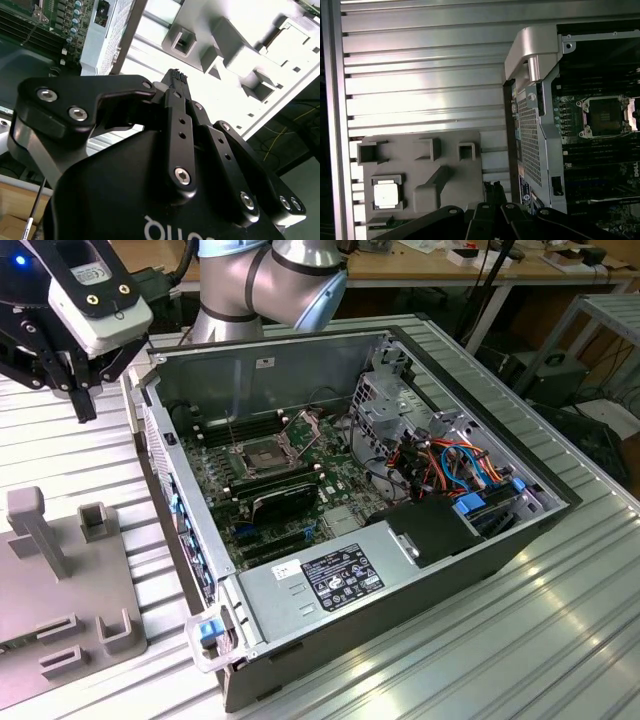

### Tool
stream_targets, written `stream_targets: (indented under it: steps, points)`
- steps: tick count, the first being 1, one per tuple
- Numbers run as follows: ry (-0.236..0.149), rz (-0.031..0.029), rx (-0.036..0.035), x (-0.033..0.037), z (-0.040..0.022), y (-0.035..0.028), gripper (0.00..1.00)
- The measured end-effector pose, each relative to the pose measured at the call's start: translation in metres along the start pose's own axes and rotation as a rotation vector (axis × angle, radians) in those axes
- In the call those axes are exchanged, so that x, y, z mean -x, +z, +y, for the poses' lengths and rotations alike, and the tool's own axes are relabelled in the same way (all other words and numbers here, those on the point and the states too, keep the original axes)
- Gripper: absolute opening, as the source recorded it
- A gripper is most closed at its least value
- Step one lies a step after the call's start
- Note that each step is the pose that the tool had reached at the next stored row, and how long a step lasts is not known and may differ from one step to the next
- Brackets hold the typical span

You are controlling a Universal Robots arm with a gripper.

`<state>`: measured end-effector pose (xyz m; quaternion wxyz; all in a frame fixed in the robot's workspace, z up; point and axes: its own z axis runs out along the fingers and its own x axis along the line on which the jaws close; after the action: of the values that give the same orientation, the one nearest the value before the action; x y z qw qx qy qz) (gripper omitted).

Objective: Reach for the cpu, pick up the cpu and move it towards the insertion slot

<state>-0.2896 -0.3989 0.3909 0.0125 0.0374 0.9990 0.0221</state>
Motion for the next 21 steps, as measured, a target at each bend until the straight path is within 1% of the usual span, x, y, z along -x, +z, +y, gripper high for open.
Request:
stream_targets:
  steps: [8,20,21]
  points:
    - [0.0,0.0,0.0,-0.0099,-0.0007,-0.0001,0.11]
    - [0.0,0.0,0.0,-0.0224,-0.0017,-0.0003,0.11]
    - [0.0,0.0,0.0,-0.0245,-0.0018,-0.0003,0.11]
